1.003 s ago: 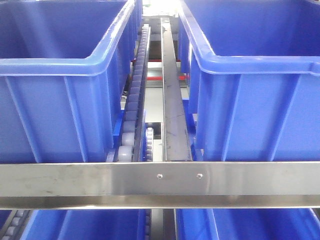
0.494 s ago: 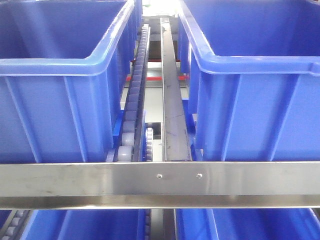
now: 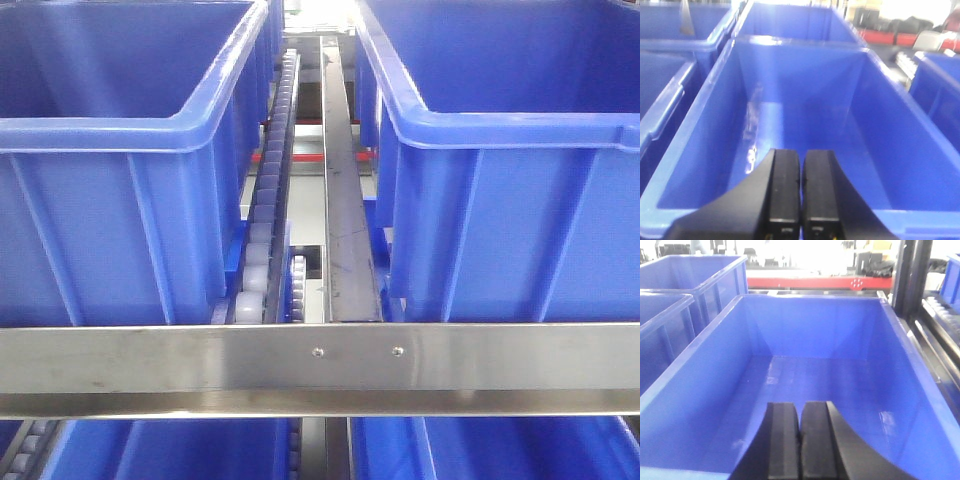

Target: Pick and sort blue part to right shelf

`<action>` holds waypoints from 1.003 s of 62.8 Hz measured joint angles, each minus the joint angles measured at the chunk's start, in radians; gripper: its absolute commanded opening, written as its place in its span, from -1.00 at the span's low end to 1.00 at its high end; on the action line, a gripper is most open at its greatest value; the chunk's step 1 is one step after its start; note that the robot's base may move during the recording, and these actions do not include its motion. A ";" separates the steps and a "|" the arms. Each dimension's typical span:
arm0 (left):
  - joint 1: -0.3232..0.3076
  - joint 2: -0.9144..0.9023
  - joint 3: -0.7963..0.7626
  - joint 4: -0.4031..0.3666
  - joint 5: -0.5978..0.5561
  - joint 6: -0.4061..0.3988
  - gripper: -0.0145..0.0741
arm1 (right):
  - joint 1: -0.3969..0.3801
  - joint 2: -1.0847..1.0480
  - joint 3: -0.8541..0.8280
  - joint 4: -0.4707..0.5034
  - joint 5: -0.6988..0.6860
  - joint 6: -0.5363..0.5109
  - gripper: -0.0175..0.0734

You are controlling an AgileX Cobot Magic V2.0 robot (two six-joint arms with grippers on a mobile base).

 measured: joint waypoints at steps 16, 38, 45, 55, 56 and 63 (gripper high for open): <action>0.000 -0.011 0.006 0.000 0.002 -0.002 -0.39 | 0.000 -0.012 0.002 0.000 0.000 0.000 -0.49; 0.000 -0.011 0.006 0.000 0.002 -0.002 -0.39 | 0.000 -0.014 0.006 0.000 0.000 0.000 -0.49; 0.000 -0.011 0.006 0.000 0.002 -0.002 -0.39 | 0.000 -0.023 0.022 0.000 0.000 0.000 -0.49; 0.000 -0.011 0.007 0.000 0.002 -0.002 -0.39 | -0.028 -0.097 0.076 0.008 0.015 0.000 -0.49; 0.000 -0.011 0.007 0.000 0.002 -0.002 -0.39 | -0.032 -0.107 0.083 0.008 0.019 0.000 -0.49; 0.000 -0.011 0.007 0.000 0.002 -0.002 -0.39 | -0.075 -0.218 0.148 0.014 0.078 0.000 -0.49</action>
